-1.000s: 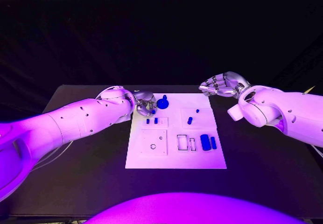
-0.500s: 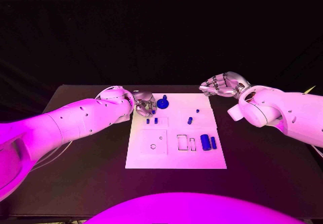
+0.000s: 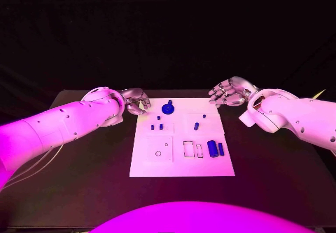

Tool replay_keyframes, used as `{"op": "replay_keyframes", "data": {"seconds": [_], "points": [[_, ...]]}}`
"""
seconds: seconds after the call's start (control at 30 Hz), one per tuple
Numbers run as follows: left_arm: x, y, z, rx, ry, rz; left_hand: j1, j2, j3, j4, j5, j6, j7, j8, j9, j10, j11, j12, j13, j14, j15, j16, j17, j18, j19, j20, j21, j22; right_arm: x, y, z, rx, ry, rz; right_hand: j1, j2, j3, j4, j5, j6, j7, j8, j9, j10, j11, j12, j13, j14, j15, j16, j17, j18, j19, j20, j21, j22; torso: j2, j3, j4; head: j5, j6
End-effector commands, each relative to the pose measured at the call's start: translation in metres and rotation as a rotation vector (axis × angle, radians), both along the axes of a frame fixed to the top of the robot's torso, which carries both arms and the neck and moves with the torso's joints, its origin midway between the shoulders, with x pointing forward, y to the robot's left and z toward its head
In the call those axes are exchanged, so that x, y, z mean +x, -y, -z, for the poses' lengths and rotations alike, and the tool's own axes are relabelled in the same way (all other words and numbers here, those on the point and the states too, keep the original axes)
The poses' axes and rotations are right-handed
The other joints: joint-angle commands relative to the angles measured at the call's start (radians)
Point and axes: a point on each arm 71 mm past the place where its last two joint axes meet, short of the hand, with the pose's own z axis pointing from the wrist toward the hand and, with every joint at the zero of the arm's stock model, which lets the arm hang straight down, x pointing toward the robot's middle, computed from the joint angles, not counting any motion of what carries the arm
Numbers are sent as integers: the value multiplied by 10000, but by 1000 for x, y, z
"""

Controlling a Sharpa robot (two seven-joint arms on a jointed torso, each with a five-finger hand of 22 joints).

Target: Assemble the parts on the task board

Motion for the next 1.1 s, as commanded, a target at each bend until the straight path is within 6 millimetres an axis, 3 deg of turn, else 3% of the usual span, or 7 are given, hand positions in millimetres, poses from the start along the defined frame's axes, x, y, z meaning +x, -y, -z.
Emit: {"op": "replay_keyframes", "data": {"seconds": [0.03,0.13,0.3,0.4,0.47,0.87,1.1], "points": [[-1,-11,-12,-1720,-242,-602,133,7,314,-100,19,212,114,38,68,-45,27,-37,-56,-276,-21,-279,-555,-78,-96,69,115,59,0,-3,0,-1458,556,-463,-97,-283,739,-109,-57,411,-18,-206,-108,555,-133,-169,-55,591,-139,563,450,35,653,-178,553,370,-2,3,3,-83,135],[-4,-23,-22,-3650,-596,-1081,164,64,353,-163,7,490,255,209,123,141,55,157,-29,-964,-16,-920,-1779,-77,-345,67,103,78,0,-7,0,-2752,1113,-841,-393,-679,1479,-352,-65,755,-146,-419,-201,999,-230,-392,-43,1202,-335,1867,1383,-26,970,-505,1721,1169,16,-17,2,-136,197],[-15,-36,-37,-7091,-1368,-1476,71,136,188,-125,-6,439,247,216,113,259,23,360,2,-1156,-36,-1495,-2167,-75,-581,54,-145,-77,2,-17,1,-4768,1988,-1348,-1124,-1182,2753,-613,-84,1091,-242,-693,-219,1553,-414,-664,26,1575,-441,4598,3072,3,926,-640,3598,2628,3,-20,18,-201,250],[-25,-38,-45,-8794,-1853,-1525,-11,174,-4,-65,-6,425,212,233,118,388,-22,537,59,-1196,-61,-1728,-2319,-79,-618,45,-355,-232,5,-25,2,-5791,2428,-1577,-1526,-1422,3318,-650,-98,1164,-249,-748,-124,1445,-393,-680,18,2104,-420,8102,6237,-68,1311,-618,4851,3848,22,-46,11,-267,282],[-30,-38,-48,-9330,-2061,-1497,-31,186,-64,-47,-4,422,203,238,119,432,-38,603,83,-1191,-70,-1768,-2348,-79,-609,39,-412,-278,6,-29,3,-6090,2558,-1665,-1637,-1487,3469,-663,-101,1188,-238,-749,-72,1331,-364,-694,1,2168,-398,8939,7056,-223,1695,-594,5804,4986,28,-58,6,-311,299],[-50,-30,-55,-10562,-2722,-1172,-67,212,-195,-12,-3,477,193,283,136,497,-62,752,139,-1185,-85,-1847,-2407,-82,-579,29,-544,-386,6,-46,16,-6683,2358,-2244,-1833,-1592,3640,-700,-108,1202,-221,-746,61,1121,-318,-680,2,2254,-336,10182,8269,-444,2171,-532,7165,6657,23,-75,4,-386,300],[-53,-29,-56,-10771,-2801,-1147,-67,205,-214,-14,2,476,190,286,136,470,-61,756,140,-1188,-86,-1860,-2416,-81,-574,27,-568,-404,6,-51,30,-6762,2075,-2387,-1884,-1594,3666,-691,-111,1214,-267,-735,101,1143,-339,-681,6,2293,-337,10447,8534,-492,2273,-526,7466,7030,31,-45,5,-403,309]]}}
